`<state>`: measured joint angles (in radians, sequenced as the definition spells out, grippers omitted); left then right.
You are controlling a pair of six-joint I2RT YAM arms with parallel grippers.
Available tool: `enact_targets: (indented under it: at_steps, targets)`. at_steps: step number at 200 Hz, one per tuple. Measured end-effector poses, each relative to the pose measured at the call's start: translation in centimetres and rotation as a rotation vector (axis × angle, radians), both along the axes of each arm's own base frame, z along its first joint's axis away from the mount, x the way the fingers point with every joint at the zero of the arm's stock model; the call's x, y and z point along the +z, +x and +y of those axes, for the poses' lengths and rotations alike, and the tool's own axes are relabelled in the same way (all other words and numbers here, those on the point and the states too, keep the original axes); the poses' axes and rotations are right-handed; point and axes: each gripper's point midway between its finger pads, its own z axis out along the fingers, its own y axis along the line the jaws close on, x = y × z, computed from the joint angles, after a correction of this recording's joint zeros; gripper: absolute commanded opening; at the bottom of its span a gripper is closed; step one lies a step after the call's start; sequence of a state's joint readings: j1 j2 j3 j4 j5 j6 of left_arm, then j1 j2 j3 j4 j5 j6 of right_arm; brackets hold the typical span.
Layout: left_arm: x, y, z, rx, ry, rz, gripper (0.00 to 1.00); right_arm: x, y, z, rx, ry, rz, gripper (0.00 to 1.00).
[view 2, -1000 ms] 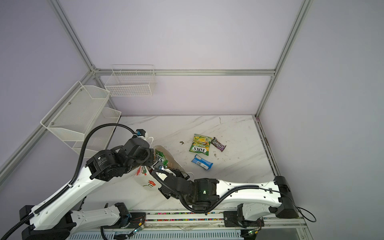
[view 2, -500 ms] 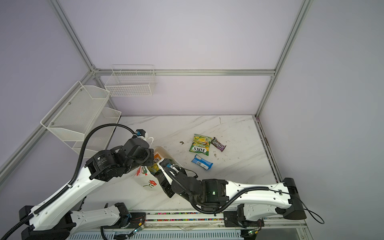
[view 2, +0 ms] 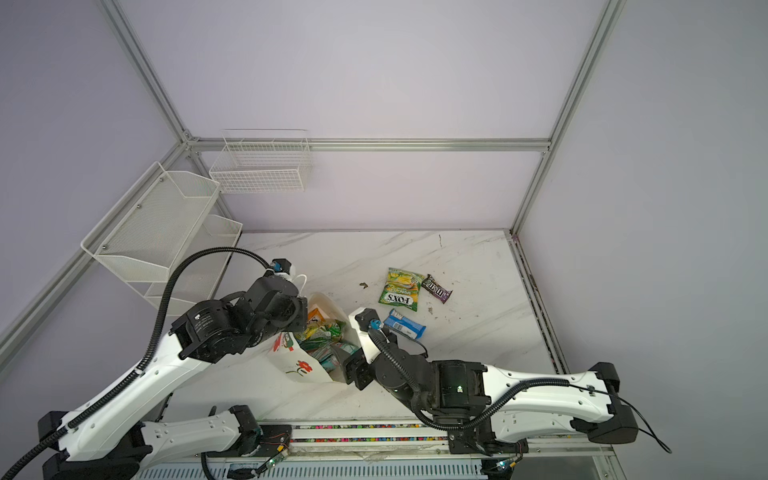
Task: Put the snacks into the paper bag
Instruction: 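Open the right gripper and raise it out of the paper bag, then move the right gripper over the blue bar on the table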
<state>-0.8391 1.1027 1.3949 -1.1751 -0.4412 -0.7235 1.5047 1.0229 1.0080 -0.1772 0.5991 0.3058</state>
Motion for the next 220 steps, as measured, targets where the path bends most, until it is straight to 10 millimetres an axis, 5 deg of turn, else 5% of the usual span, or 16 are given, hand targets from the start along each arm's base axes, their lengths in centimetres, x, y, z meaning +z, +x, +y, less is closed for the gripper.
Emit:
enact_targets:
  at_steps: [94,153,220]
  targets:
    - [0.0,0.0,0.0,0.0,0.0,0.0,0.0,1.6,3.1,-7.0,-0.196,0.157,0.082,0.9]
    - [0.0,0.0,-0.1,-0.002,-0.002,0.001,0.0,-4.2,9.8,-9.9,-0.402,0.057,0.215,0.91]
    - [0.0,0.0,0.0,-0.002,-0.004,0.0,0.0,-10.7,13.2,-11.2,-0.47,-0.024,0.399,0.91]
